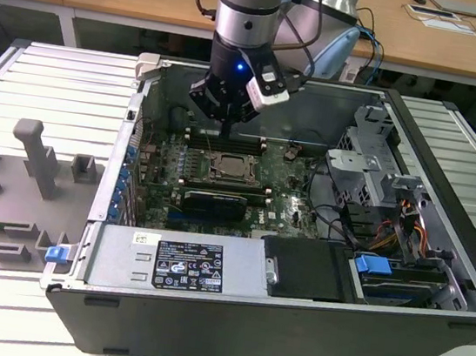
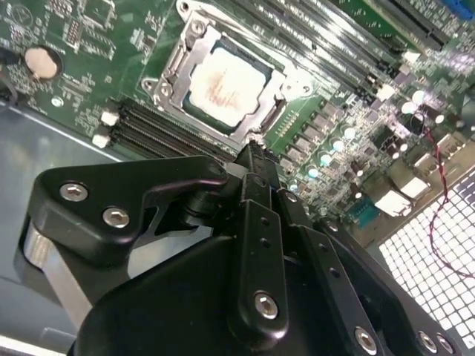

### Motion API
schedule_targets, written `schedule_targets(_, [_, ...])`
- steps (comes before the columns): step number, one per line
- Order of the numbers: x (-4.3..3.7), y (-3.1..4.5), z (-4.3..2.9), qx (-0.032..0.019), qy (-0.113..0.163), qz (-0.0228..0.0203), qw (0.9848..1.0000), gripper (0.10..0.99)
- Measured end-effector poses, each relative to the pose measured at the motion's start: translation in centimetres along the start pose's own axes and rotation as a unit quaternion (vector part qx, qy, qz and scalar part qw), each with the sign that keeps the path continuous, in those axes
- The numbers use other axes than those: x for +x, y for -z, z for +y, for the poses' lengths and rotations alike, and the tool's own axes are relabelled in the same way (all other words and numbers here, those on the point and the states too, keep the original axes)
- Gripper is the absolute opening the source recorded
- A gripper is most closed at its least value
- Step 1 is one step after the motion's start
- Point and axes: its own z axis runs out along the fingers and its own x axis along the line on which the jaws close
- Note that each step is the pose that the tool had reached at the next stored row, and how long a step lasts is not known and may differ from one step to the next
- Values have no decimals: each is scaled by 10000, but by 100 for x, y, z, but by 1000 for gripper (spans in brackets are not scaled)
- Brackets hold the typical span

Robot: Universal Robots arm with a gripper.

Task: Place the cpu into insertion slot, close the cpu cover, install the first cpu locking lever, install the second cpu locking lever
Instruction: 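Install the first cpu locking lever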

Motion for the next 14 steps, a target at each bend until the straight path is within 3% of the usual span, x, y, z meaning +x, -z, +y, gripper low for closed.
schedule_targets(5, [118,-21,2,-76,30,-62,9999,106])
schedule_targets(14, [327,-62,6,-112,73,-104,9999,106])
